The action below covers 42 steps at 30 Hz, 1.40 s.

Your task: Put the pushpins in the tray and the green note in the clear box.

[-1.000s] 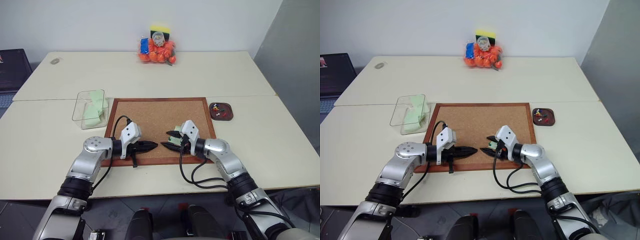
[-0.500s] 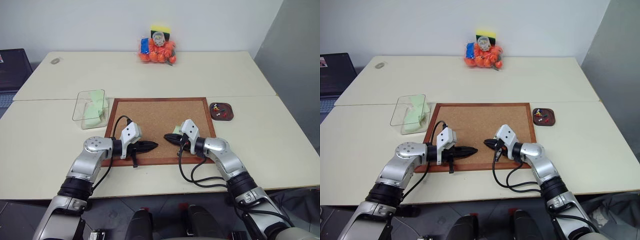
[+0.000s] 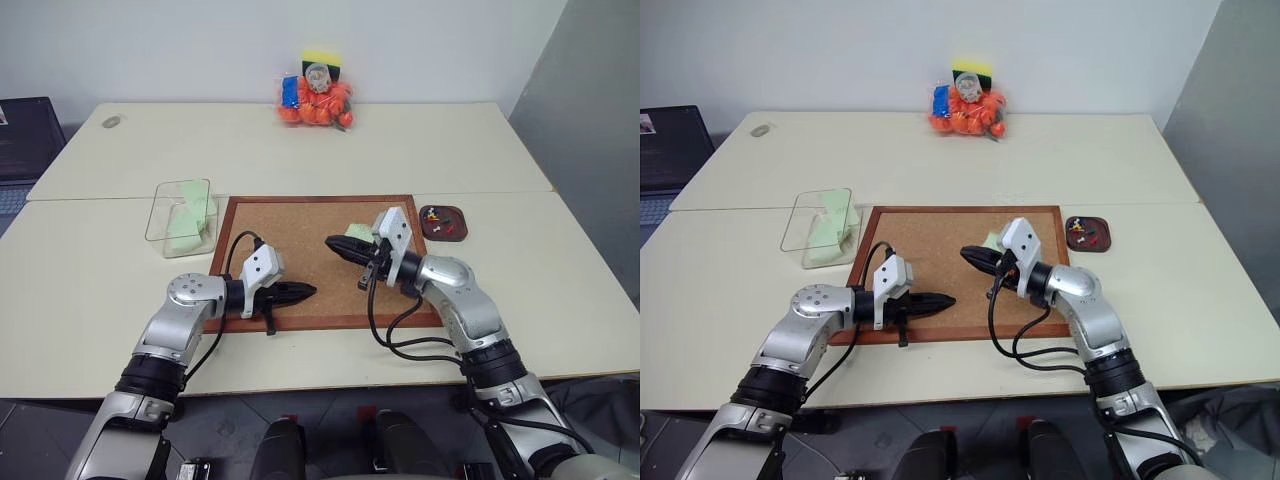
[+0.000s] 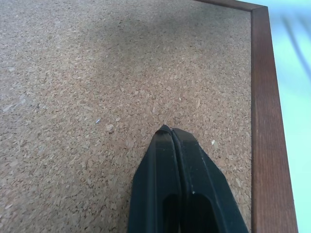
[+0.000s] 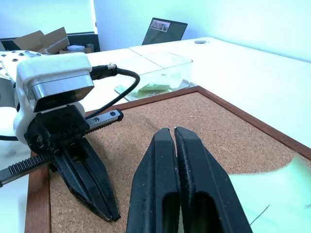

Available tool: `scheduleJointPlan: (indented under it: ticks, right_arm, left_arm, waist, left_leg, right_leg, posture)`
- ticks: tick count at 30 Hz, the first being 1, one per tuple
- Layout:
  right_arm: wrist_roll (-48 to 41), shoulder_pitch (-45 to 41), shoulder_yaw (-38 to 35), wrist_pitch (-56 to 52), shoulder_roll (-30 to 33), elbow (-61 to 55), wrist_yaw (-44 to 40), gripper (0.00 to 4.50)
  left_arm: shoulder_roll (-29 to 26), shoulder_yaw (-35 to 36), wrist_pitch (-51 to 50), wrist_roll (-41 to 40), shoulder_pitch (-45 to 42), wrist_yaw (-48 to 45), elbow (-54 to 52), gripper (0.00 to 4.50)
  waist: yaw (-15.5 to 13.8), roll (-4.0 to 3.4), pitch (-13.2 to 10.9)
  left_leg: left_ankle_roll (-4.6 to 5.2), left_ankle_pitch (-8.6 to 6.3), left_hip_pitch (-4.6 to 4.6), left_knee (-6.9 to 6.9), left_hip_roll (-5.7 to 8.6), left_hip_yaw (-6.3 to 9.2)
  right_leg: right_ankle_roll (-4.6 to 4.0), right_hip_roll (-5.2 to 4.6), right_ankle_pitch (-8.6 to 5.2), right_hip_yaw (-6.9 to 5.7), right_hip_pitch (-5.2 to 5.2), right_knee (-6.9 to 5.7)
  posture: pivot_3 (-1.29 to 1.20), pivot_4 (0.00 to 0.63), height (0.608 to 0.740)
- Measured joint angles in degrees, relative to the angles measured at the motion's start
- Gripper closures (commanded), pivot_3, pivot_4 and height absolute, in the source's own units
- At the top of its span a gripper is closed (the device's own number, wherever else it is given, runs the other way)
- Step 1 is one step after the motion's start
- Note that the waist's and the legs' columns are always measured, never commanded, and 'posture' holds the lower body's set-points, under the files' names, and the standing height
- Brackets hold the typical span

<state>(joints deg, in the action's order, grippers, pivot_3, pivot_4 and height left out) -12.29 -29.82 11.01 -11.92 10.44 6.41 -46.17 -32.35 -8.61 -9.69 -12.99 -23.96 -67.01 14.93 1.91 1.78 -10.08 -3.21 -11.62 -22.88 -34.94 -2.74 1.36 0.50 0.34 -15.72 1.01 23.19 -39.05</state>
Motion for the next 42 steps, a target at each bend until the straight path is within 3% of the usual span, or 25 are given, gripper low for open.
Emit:
scheduleJointPlan:
  ticks: [6,9,21,30,42]
  right_arm:
    - [0.0,0.0,-0.1,-0.2,1.0,0.0,0.0,4.49]
    - [0.3,0.3,0.4,0.2,2.3,0.0,-0.2,4.5]
    - [5.2,2.1,5.5,9.0,7.1,0.0,-4.9,4.5]
    - [9.0,2.0,8.3,19.2,10.8,2.1,-9.0,4.5]
    - [13.8,-1.0,11.0,32.0,11.6,4.1,-10.2,4.5]
  left_arm:
    - [0.4,0.3,-1.2,-0.4,-0.3,0.2,0.2,4.5]
    - [1.9,1.6,-6.6,-3.0,-0.8,0.8,0.4,4.07]
    - [5.7,12.6,-33.7,-17.4,-8.0,8.5,1.3,1.77]
    - [7.5,16.9,-43.4,-23.9,-11.1,12.4,1.5,0.04]
    - [8.1,17.6,-62.4,-34.1,-10.5,15.1,-4.5,0.02]
  waist:
    - [0.0,0.0,0.0]
    - [-0.1,0.01,0.0]
    - [-0.1,0.07,-0.1]
    - [0.0,0.11,-0.1]
    - [0.0,0.11,-0.1]
  left_leg:
    - [0.0,0.0,0.0,0.0,0.0,0.01]
    - [0.0,0.0,-0.04,-0.02,0.01,0.01]
    - [0.0,0.0,-0.08,-0.04,0.02,0.04]
    - [-0.02,0.01,-0.07,-0.04,0.02,0.05]
    - [-0.04,0.02,-0.06,-0.04,0.02,0.08]
  right_leg:
    - [0.0,0.0,0.0,-0.01,0.0,0.0]
    - [0.01,0.0,0.0,-0.02,0.0,0.01]
    - [0.02,0.0,0.0,-0.04,0.02,0.03]
    - [0.02,0.0,0.01,-0.04,0.02,0.03]
    - [0.02,-0.02,0.01,-0.03,0.01,0.01]
  posture:
    - [0.0,0.15,0.74]
    - [0.0,0.15,0.74]
    - [0.0,0.15,0.74]
    - [0.0,0.15,0.74]
    - [0.0,0.15,0.74]
